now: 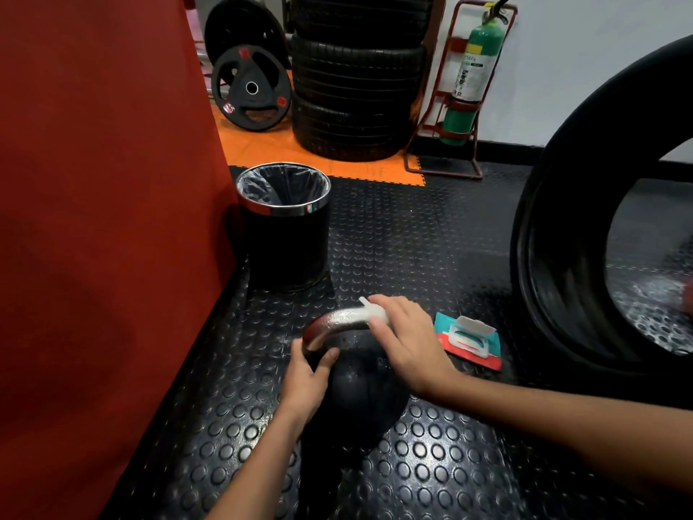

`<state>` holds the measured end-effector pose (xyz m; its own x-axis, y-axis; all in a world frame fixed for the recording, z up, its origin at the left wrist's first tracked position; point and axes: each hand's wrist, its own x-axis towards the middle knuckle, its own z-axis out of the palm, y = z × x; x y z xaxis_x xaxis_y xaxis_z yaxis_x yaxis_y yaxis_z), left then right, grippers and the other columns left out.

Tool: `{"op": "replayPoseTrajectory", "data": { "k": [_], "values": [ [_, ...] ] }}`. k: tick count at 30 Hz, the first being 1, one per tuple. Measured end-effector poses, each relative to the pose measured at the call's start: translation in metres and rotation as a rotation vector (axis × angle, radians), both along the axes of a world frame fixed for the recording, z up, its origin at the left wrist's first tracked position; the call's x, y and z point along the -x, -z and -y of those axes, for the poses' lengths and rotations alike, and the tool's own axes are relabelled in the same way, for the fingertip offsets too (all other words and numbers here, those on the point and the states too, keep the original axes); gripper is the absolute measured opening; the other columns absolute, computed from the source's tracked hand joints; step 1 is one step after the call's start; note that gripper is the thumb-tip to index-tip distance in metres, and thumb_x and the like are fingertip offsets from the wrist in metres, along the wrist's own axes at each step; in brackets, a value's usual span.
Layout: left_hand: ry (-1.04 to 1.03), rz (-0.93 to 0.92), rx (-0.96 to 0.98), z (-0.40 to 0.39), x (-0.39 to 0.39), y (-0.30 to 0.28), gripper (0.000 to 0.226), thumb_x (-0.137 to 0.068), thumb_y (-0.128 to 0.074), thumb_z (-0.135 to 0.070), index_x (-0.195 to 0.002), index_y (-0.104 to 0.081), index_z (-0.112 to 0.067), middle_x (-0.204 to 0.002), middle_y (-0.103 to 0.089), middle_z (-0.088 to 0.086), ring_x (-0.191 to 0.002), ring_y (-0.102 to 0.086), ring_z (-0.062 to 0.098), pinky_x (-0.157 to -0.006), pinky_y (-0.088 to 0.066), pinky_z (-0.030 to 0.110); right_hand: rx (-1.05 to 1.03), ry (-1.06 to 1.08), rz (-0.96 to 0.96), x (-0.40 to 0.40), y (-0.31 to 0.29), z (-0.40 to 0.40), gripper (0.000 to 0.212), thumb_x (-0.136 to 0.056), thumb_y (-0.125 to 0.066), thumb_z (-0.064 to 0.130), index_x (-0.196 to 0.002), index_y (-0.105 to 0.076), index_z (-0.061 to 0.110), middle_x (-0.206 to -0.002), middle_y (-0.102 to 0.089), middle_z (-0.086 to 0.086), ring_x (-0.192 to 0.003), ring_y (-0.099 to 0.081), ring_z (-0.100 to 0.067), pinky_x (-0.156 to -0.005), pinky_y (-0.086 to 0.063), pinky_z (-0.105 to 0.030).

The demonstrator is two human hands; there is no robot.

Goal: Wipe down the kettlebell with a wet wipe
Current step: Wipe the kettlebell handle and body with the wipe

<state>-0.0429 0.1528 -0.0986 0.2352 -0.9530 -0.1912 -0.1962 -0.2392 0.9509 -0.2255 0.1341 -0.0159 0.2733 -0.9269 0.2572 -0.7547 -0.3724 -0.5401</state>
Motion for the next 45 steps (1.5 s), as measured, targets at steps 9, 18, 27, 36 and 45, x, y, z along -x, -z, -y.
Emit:
{"op": "replayPoseTrajectory", "data": {
  "k": [9, 18, 27, 36, 45],
  "values": [
    [0.019, 0.003, -0.043, 0.0, -0.004, -0.002, 0.031, -0.088, -0.065, -0.046, -0.106, -0.04, -0.042, -0.101, -0.06, -0.012, -0.098, -0.06, 0.019, -0.092, -0.051, 0.042, -0.463, 0.319, 0.167, -0.004, -0.036, 0.024, 0.066, -0.106, -0.025, 0.058, -0.11, -0.071, 0.011, -0.118, -0.067, -0.012, -0.115, -0.058, -0.031, -0.103, -0.038, -0.043],
    [0.023, -0.009, -0.047, -0.002, -0.003, -0.003, 0.032, -0.09, -0.065, -0.041, -0.111, -0.041, -0.037, -0.101, -0.058, -0.014, -0.101, -0.059, 0.017, -0.094, -0.049, 0.04, -0.196, 0.191, 0.241, 0.016, 0.017, -0.004, 0.065, -0.092, -0.021, 0.071, -0.124, -0.059, 0.028, -0.119, -0.059, 0.011, -0.115, -0.053, -0.012, -0.108, -0.039, -0.043],
    [0.002, -0.048, 0.004, -0.001, 0.0, -0.005, 0.028, -0.09, -0.068, -0.029, -0.102, -0.044, -0.037, -0.1, -0.061, -0.013, -0.097, -0.06, 0.013, -0.085, -0.046, 0.029, -0.008, 0.061, -0.011, -0.016, -0.009, -0.004, 0.061, -0.095, -0.022, 0.062, -0.128, -0.06, 0.027, -0.121, -0.059, 0.01, -0.117, -0.047, -0.009, -0.112, -0.029, -0.035],
    [0.009, -0.019, -0.04, 0.0, -0.003, -0.003, 0.028, -0.087, -0.067, -0.043, -0.101, -0.042, -0.044, -0.105, -0.063, -0.008, -0.1, -0.061, 0.02, -0.093, -0.051, 0.045, -0.156, 0.149, 0.174, 0.018, 0.004, 0.006, 0.058, -0.093, -0.023, 0.068, -0.105, -0.062, 0.028, -0.107, -0.065, 0.007, -0.107, -0.059, -0.018, -0.102, -0.042, -0.043],
    [0.003, -0.003, -0.026, -0.001, -0.001, -0.004, 0.032, -0.089, -0.068, -0.038, -0.11, -0.045, -0.032, -0.101, -0.063, -0.008, -0.097, -0.061, 0.017, -0.092, -0.05, 0.039, 0.055, -0.13, -0.12, 0.005, -0.005, -0.001, 0.061, -0.098, -0.028, 0.061, -0.144, -0.048, 0.025, -0.133, -0.054, 0.008, -0.125, -0.044, -0.01, -0.114, -0.027, -0.034]
  ]
}}
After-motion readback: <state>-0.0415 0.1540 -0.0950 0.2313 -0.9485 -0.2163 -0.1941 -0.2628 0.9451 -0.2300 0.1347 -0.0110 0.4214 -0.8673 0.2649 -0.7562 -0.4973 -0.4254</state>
